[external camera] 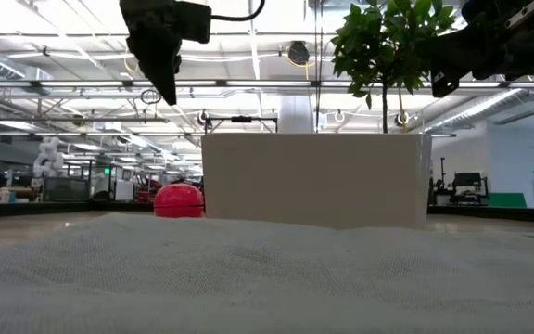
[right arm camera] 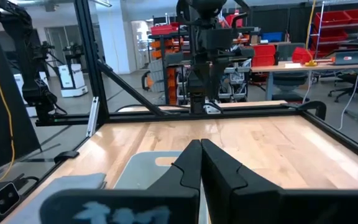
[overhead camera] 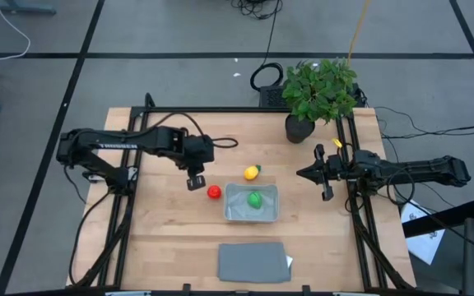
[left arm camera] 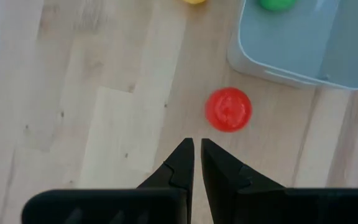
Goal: Pick and placing Produce into tupperware
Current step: Put the tomato into the gray bin
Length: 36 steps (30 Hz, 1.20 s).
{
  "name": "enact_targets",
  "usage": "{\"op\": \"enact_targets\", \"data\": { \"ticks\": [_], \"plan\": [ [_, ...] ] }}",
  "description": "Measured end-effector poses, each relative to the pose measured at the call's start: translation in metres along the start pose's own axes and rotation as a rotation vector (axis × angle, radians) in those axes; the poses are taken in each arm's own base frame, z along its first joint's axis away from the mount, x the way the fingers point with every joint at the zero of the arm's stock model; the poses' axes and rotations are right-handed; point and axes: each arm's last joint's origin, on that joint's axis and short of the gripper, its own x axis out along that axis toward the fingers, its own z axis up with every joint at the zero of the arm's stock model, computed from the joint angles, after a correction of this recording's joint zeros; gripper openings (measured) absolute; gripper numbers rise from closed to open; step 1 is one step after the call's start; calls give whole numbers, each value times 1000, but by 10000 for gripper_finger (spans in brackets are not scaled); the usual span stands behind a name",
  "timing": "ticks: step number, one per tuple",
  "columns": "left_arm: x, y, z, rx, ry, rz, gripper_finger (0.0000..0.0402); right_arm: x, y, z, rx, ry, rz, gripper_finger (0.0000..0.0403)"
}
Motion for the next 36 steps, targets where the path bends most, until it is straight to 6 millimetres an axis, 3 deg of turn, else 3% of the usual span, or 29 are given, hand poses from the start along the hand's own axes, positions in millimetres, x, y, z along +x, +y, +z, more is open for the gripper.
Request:
{"op": "enact_targets", "data": {
  "ticks": [6, 17, 21, 25, 36],
  "plan": [
    [-1, -2, 0, 1, 1, -48, 64, 0, 0, 0, 2, 4, -1, 0],
    [-1, -8, 0, 19, 2, -60, 256, 0, 0, -1, 2, 8, -1, 0],
    [-1, -14, -1, 34, 3, -67, 305, 0, 0, -3, 2, 30, -3, 0],
    [-1, -19, -1, 56, -25, -46, 328, 0, 0, -4, 1, 39, -3, 0],
    [18, -34, -3, 104, -105, -77, 330, 0, 0, -4, 1, 37, -3, 0]
  ]
}}
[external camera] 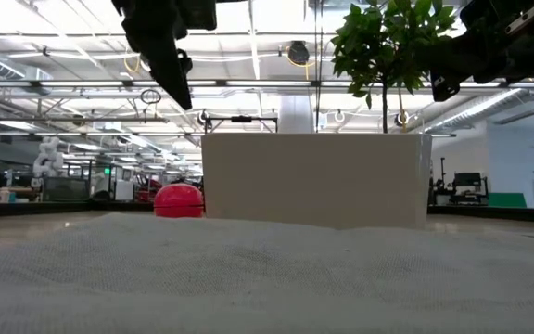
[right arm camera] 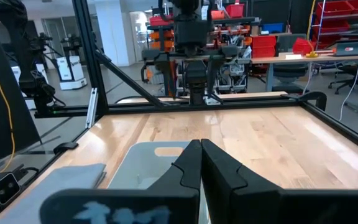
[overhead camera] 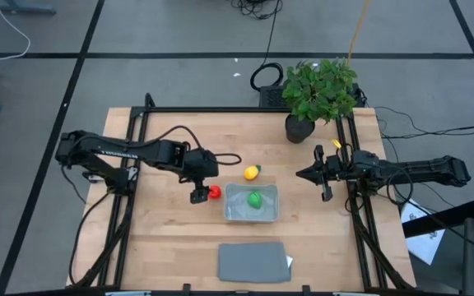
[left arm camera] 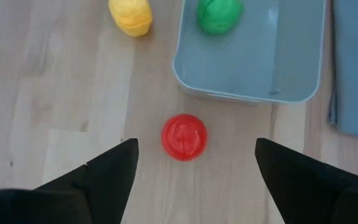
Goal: Pick and placing Produce into tupperware
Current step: Put the tomato into the gray bin
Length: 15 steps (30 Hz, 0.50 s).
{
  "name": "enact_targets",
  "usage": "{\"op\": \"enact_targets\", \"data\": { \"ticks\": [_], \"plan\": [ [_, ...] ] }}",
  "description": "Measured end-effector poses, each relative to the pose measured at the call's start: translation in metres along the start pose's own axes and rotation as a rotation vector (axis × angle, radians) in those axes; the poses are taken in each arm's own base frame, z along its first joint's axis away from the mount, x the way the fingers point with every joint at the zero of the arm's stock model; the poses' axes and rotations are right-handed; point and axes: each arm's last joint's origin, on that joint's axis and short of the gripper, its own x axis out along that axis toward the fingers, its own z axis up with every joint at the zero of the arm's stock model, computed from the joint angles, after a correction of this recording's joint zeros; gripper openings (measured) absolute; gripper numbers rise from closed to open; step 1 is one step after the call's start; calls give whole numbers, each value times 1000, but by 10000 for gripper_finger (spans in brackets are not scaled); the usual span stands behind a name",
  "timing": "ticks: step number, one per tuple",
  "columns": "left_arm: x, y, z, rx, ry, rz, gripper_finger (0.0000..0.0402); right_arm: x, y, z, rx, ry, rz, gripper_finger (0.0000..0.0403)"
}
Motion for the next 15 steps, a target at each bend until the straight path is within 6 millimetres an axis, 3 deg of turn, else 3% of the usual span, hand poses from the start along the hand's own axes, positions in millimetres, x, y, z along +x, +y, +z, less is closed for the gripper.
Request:
{"op": "enact_targets", "data": {
  "ticks": [15],
  "plan": [
    [37, 9, -22, -31, -5, -43, 331, 0, 0, -1, 1, 7, -1, 0]
  ]
}}
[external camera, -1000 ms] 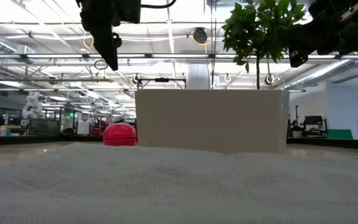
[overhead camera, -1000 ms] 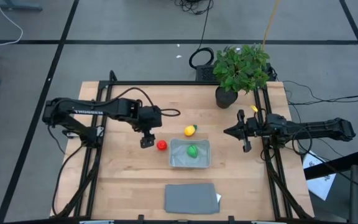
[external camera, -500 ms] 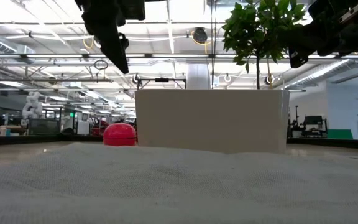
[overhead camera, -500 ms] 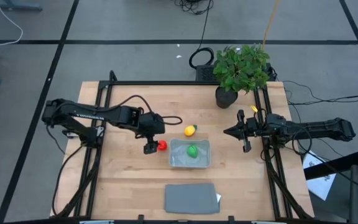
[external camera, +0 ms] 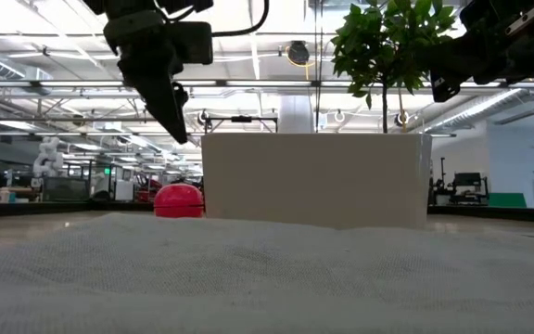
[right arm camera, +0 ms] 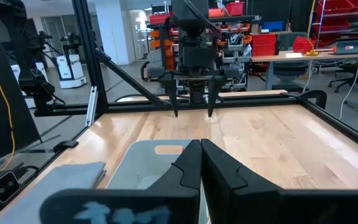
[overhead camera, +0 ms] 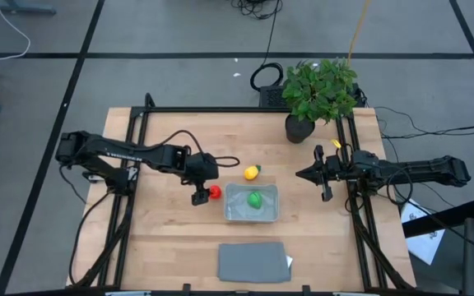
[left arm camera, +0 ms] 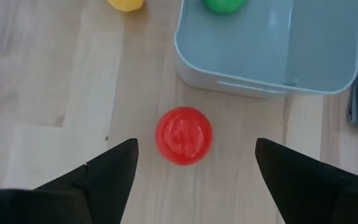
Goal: Pick and placing Produce into tupperware
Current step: Put the tomato into the gray bin
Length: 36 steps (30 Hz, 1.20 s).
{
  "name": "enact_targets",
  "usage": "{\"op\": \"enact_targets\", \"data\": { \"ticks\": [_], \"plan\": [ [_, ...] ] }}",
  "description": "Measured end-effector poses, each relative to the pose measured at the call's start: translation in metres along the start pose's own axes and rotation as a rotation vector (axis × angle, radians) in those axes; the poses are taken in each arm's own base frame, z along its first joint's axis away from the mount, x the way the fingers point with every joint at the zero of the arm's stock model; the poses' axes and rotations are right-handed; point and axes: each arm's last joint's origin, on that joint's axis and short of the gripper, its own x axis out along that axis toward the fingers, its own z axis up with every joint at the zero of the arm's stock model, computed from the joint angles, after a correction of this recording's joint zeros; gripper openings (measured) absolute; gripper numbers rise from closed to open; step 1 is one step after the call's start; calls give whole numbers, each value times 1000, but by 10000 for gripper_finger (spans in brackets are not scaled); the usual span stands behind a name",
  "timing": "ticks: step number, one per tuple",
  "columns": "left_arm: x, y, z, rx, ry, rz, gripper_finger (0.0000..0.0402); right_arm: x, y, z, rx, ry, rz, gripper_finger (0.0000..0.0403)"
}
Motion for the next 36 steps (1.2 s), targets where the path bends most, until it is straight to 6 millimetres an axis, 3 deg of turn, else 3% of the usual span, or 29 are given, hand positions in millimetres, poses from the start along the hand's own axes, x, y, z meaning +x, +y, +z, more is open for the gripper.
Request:
{"op": "enact_targets", "data": {
  "ticks": [18, 28, 36],
  "plan": [
    [31, 2, -14, 21, -51, -34, 331, 0, 0, 0, -11, 2, 0, 0],
    [74, 3, -16, 85, 28, -51, 331, 2, 0, -2, -10, 18, -1, 0],
    [94, 4, -20, 101, 83, -71, 331, 3, -1, -3, -17, 30, -3, 0]
  ]
}}
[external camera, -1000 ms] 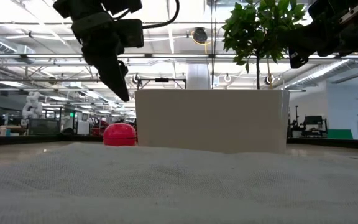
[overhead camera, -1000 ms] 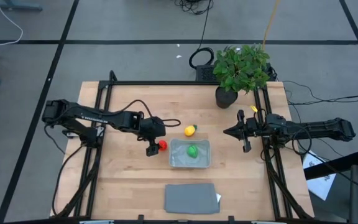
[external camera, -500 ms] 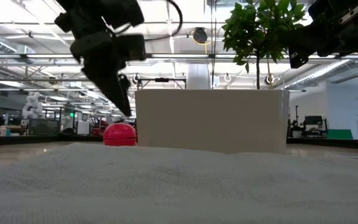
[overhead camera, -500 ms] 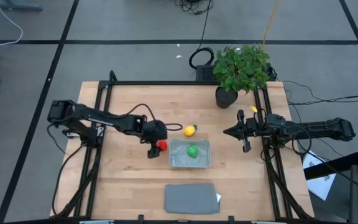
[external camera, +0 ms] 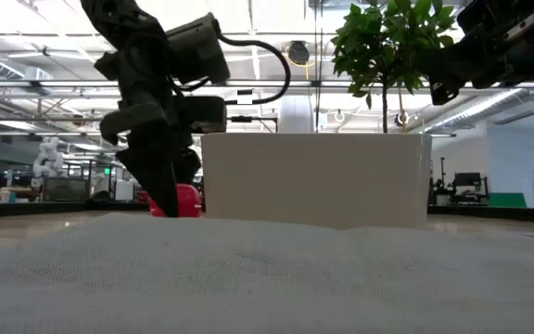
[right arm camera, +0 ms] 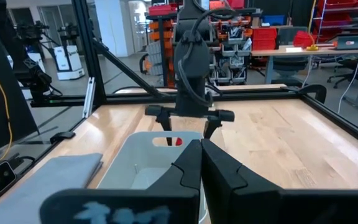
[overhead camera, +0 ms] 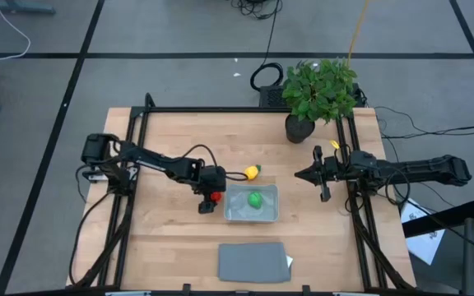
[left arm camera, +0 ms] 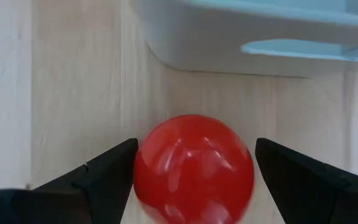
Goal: Pick and placing Produce into tupperware
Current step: Put the tomato into the gray bin
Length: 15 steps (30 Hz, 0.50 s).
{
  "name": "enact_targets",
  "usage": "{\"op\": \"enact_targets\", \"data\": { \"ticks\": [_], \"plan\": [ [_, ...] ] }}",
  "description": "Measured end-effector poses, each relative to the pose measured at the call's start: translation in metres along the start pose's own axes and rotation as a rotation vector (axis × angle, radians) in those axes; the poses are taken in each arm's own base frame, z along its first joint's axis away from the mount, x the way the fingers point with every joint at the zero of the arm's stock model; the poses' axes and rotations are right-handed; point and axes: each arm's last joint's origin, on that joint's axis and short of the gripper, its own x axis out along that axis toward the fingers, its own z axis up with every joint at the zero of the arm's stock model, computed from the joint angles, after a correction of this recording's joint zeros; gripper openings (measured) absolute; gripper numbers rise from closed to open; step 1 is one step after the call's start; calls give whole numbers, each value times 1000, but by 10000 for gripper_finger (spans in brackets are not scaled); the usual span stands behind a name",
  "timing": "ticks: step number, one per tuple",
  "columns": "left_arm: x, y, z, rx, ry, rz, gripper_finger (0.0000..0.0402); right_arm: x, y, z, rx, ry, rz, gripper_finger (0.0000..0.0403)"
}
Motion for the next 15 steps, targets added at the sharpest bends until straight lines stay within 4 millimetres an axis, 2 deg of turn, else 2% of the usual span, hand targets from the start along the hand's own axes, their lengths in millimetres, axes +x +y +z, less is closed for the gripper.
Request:
{"op": "enact_targets", "data": {
  "ticks": [10, 15],
  "plan": [
    [5, 1, -1, 20, 18, 2, 330, 1, 0, 0, -3, 4, 0, 0],
    [5, 1, -1, 21, 19, 4, 301, 1, 0, 0, -3, 4, 0, 0]
  ]
}}
